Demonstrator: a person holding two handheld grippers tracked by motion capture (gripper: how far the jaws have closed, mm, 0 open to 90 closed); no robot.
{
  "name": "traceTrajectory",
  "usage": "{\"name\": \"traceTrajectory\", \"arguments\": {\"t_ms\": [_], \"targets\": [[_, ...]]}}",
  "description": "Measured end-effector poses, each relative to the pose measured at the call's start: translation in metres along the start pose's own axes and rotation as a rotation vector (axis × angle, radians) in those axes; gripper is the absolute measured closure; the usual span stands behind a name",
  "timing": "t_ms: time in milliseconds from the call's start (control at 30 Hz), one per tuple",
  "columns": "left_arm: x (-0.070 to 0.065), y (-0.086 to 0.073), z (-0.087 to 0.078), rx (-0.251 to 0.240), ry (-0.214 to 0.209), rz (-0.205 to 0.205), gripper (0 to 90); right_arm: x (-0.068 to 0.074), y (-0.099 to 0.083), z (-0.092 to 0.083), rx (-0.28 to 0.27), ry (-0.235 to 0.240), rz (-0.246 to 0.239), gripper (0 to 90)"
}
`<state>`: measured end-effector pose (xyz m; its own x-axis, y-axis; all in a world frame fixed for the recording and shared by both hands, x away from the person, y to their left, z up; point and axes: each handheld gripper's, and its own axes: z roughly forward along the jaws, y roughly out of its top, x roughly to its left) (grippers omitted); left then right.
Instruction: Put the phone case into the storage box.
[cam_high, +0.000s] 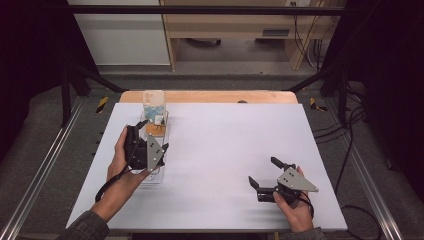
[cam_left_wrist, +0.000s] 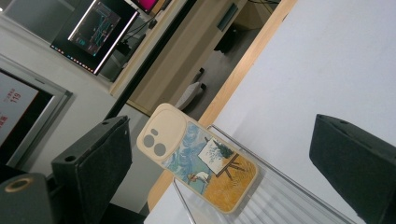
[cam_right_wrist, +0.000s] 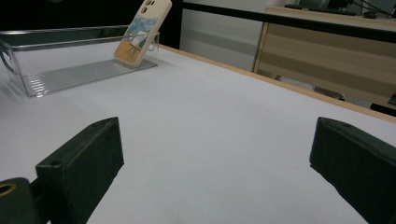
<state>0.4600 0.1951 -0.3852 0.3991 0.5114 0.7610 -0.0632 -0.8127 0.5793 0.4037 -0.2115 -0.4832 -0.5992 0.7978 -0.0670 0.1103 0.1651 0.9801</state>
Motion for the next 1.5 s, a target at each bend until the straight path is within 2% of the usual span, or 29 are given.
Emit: {"name": "traceTrajectory", "arguments": {"t_ms": [233, 533, 767, 800, 833, 967, 1000, 1033, 1067, 1100, 1133, 1233, 1433, 1500], "targets": [[-0.002, -0.001, -0.013, -0.018, -0.005, -0.020, 5.6, 0.000, 0.000, 0.000, 0.001, -0.001, 0.000, 2.9], [-0.008, -0.006, -0.024, -0.023, -0.004, 0.008, 5.7, 0.000, 0.000, 0.000, 0.002, -0.002, -0.001, 2.8], [-0.011, -0.016, -0.035, -0.034, 0.009, -0.007, 5.7, 0.001, 0.000, 0.000, 0.005, 0.000, -0.002, 2.9], [-0.013, -0.020, -0.040, -0.026, 0.007, -0.034, 5.7, 0.001, 0.000, 0.000, 0.005, -0.001, -0.002, 2.9], [-0.013, -0.020, -0.040, -0.026, 0.007, -0.034, 5.7, 0.001, 0.000, 0.000, 0.005, -0.001, -0.002, 2.9], [-0.016, -0.029, -0.051, -0.034, 0.013, -0.085, 5.7, 0.001, 0.000, 0.000, 0.006, -0.002, -0.002, 2.9], [-0.016, -0.029, -0.051, -0.034, 0.013, -0.085, 5.7, 0.001, 0.000, 0.000, 0.006, -0.002, -0.002, 2.9], [-0.016, -0.032, -0.054, -0.043, 0.010, -0.119, 5.6, 0.001, 0.000, 0.001, 0.007, -0.002, -0.003, 2.8], [-0.016, -0.034, -0.056, -0.047, 0.011, -0.136, 5.6, 0.001, 0.000, 0.001, 0.007, -0.003, -0.005, 2.8], [-0.016, -0.034, -0.056, -0.047, 0.011, -0.136, 5.6, 0.001, 0.000, 0.001, 0.007, -0.003, -0.005, 2.8], [-0.015, -0.037, -0.059, -0.056, 0.004, -0.171, 5.4, 0.001, 0.000, 0.001, 0.007, -0.003, -0.005, 2.8], [-0.013, -0.042, -0.061, -0.075, -0.023, -0.240, 5.1, 0.001, -0.001, 0.001, 0.009, -0.003, -0.005, 2.8], [-0.007, -0.053, -0.064, -0.113, -0.028, -0.369, 4.3, 0.002, 0.000, 0.001, 0.007, -0.005, -0.005, 2.8], [-0.005, -0.055, -0.065, -0.119, -0.029, -0.384, 3.8, 0.002, 0.000, 0.001, 0.008, -0.005, -0.007, 2.8]]}}
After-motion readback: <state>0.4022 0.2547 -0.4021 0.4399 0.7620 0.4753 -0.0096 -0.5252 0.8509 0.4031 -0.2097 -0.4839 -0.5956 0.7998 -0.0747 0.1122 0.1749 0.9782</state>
